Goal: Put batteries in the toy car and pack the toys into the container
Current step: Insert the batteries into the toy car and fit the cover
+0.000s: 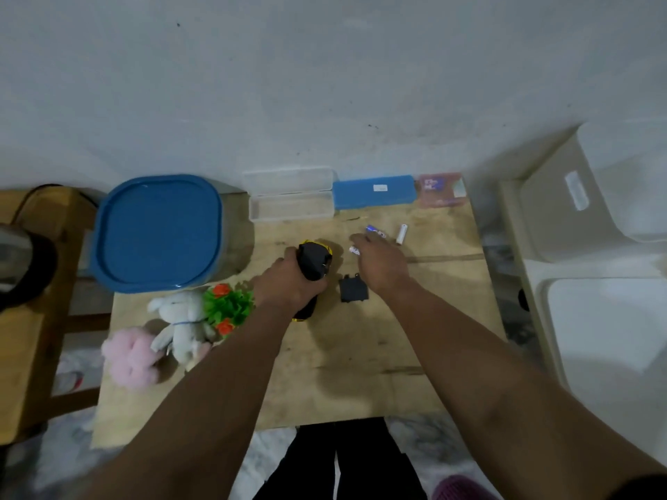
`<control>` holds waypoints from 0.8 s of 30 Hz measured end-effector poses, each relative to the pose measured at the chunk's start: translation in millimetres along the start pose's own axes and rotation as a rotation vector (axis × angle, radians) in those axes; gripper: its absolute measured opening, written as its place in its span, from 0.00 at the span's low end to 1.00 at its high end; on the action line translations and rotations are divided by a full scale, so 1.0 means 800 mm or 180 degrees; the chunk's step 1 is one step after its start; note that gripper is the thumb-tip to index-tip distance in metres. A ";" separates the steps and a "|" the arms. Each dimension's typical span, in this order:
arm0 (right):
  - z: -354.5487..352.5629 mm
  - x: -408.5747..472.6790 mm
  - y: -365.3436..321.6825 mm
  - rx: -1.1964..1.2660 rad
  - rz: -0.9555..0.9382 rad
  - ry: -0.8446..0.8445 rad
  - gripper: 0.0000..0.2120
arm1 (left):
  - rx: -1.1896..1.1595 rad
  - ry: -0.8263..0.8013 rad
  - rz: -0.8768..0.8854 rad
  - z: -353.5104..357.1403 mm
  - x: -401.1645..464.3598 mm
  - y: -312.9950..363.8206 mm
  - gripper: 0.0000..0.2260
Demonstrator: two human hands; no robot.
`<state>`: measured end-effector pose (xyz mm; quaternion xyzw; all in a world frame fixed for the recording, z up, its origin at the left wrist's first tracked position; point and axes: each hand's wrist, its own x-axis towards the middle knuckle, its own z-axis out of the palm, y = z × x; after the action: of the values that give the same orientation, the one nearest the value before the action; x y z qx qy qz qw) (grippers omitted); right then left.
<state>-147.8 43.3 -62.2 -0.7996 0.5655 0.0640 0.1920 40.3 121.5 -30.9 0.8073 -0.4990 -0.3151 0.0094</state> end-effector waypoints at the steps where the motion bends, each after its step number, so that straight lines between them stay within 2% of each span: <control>1: 0.001 -0.001 -0.001 0.0083 0.0020 -0.0002 0.31 | -0.0009 0.0009 0.0010 0.000 -0.001 0.003 0.34; 3: -0.002 -0.006 -0.002 0.0357 0.0155 0.0074 0.32 | -0.0105 0.0060 0.0056 -0.003 -0.004 0.010 0.34; 5: -0.013 -0.012 -0.002 0.0766 0.0330 0.0348 0.26 | -0.0340 0.0153 0.0152 -0.015 -0.009 0.019 0.33; 9: -0.055 -0.034 -0.019 0.2314 0.0713 0.0847 0.15 | -0.0945 0.0553 0.0332 -0.059 -0.028 0.034 0.33; 11: -0.083 -0.049 -0.036 0.3082 0.0930 0.1040 0.12 | -0.1531 0.0666 0.0355 -0.082 -0.040 0.037 0.34; 13: -0.113 -0.068 -0.058 0.3687 0.0969 0.1191 0.08 | -0.2360 0.0526 0.0297 -0.103 -0.054 0.036 0.34; 15: -0.140 -0.086 -0.081 0.4123 0.0880 0.1395 0.07 | -0.2876 0.0405 0.0199 -0.119 -0.069 0.035 0.33; 18: -0.174 -0.109 -0.117 0.4339 0.0582 0.1770 0.07 | -0.3306 0.0289 0.0138 -0.139 -0.092 0.039 0.27; 21: -0.197 -0.128 -0.153 0.4274 0.0203 0.1794 0.08 | -0.3877 -0.0154 0.0041 -0.158 -0.109 0.039 0.20; 24: -0.204 -0.138 -0.179 0.3984 -0.0086 0.1755 0.09 | -0.4658 -0.0851 0.0079 -0.173 -0.127 0.042 0.27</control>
<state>-72.8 119.2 156.7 -0.5321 0.5142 -0.4833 0.4679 54.1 145.6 141.5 0.5437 -0.1676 -0.6623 0.4874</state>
